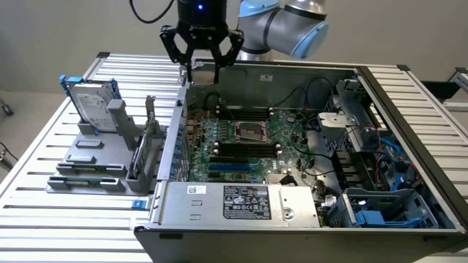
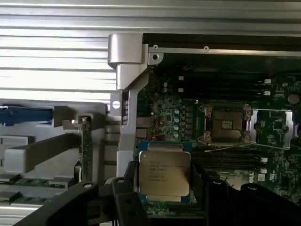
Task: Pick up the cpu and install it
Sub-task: 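Pick up the cpu and move it towards the insertion slot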
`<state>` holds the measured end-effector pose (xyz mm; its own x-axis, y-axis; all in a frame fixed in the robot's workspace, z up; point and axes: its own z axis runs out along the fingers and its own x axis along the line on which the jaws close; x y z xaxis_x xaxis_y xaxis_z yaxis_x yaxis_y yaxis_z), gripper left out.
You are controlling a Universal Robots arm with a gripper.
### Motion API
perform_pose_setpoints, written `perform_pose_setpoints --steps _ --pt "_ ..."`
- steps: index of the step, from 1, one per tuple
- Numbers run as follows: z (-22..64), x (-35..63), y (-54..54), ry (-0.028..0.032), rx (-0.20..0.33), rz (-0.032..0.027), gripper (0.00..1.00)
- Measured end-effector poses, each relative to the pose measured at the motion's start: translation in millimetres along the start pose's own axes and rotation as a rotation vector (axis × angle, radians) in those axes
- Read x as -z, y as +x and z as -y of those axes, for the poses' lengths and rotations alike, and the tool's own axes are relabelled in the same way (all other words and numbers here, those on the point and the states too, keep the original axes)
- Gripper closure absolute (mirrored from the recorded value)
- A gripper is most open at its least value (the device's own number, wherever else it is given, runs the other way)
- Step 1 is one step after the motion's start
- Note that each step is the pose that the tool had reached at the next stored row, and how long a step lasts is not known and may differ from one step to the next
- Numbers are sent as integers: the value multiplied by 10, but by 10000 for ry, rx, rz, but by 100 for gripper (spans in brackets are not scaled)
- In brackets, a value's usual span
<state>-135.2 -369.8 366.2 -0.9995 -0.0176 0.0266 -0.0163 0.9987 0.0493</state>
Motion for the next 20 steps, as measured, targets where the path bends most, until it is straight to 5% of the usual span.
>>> perform_pose_setpoints --steps 20 --pt "-78 -344 -899 -1 0 -1 45"
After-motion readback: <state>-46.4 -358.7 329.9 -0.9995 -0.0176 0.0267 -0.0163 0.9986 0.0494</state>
